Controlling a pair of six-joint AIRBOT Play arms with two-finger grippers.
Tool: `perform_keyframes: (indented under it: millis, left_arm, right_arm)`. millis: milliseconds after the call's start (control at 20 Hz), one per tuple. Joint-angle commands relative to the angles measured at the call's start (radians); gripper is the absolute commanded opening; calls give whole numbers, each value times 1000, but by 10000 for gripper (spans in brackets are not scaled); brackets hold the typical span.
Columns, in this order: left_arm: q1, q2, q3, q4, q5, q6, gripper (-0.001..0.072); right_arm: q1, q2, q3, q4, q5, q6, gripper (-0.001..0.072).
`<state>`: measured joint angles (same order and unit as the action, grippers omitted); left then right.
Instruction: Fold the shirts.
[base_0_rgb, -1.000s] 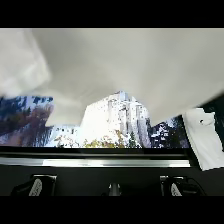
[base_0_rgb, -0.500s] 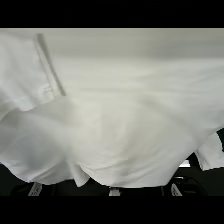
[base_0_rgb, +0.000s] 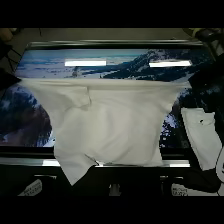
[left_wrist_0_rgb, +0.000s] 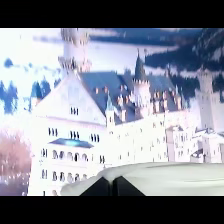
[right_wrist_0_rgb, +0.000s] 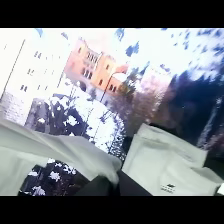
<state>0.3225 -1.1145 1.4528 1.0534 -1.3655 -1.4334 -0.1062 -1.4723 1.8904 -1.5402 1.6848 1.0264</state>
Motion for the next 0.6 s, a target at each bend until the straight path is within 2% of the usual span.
perform_keyframes:
  millis: [0,50,150,250,350,450,550]
  left_arm:
    - [-75,-211,-163,-3,173,50,25]
    - [-98,-269,-159,-3,230,89,24]
    - [-130,-348,-132,-3,338,95,24]
    - [-156,-409,-86,-3,455,95,25]
    - [-171,-456,-33,-3,549,95,25]
    - [-183,-493,11,-11,599,94,24]
    - [-202,-515,16,-18,613,68,25]
  right_arm:
    - [17,-248,-29,48,-71,1,17]
    - [23,-285,-29,48,-132,1,18]
    - [29,-321,-29,44,-290,6,18]
    - [29,-322,-29,45,-513,42,18]
    - [29,-320,-21,44,-679,95,18]
    - [29,-326,-21,44,-752,134,18]
    - [29,-350,-21,45,-718,137,18]
